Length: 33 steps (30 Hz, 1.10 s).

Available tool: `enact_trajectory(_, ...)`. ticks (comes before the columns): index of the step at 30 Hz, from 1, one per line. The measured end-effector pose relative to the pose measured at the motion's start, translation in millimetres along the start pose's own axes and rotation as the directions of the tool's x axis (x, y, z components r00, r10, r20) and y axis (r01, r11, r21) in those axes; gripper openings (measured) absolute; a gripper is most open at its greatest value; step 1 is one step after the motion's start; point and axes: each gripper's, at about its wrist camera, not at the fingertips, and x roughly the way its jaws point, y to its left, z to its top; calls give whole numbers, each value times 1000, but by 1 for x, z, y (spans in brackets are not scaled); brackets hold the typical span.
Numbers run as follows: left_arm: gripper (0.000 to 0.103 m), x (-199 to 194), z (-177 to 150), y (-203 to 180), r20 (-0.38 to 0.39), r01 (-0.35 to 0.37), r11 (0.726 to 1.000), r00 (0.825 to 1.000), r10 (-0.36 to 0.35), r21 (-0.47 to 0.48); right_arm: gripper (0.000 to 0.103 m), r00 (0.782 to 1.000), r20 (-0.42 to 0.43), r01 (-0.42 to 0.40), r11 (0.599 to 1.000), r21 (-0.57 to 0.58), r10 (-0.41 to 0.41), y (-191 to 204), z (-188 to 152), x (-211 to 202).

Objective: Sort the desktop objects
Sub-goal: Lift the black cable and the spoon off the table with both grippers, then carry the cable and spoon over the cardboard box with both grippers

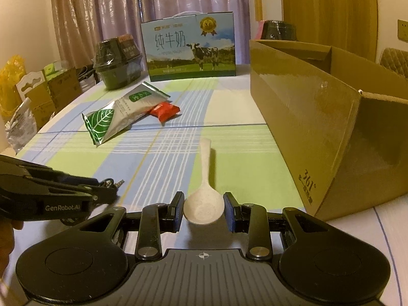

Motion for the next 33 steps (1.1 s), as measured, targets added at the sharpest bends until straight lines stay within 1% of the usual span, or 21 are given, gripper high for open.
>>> enact_trajectory(2, 18, -3, 0, 0, -2, 12, 1000, 1000, -12, -7, 30, 1000, 6, -2, 1000, 0, 2, 0, 1, -1)
enact_trajectory(5, 18, -14, 1, -3, 26, 1, 1000, 1000, -1, 17, 30, 1000, 19, -5, 1000, -2, 5, 1, 3, -4)
enact_trajectory(9, 18, -28, 8, -3, 57, -3, 1000, 998, 2, 14, 30, 999, 39, -12, 1000, -8, 13, 4, 9, -12)
enact_trajectory(21, 18, -64, 15, -15, 117, 3, 1000, 993, -2, -8, 30, 992, 125, -13, 1000, -3, 13, 6, 30, -50)
enact_trajectory(27, 18, -85, 34, -32, 163, 16, 1000, 986, -18, 16, 30, 983, 185, -3, 1000, -4, 4, 3, 47, -72)
enact_trajectory(33, 18, -103, 64, -60, 207, 56, 997, 976, -64, 48, 30, 968, 249, 31, 1000, -2, -29, -14, 68, -97)
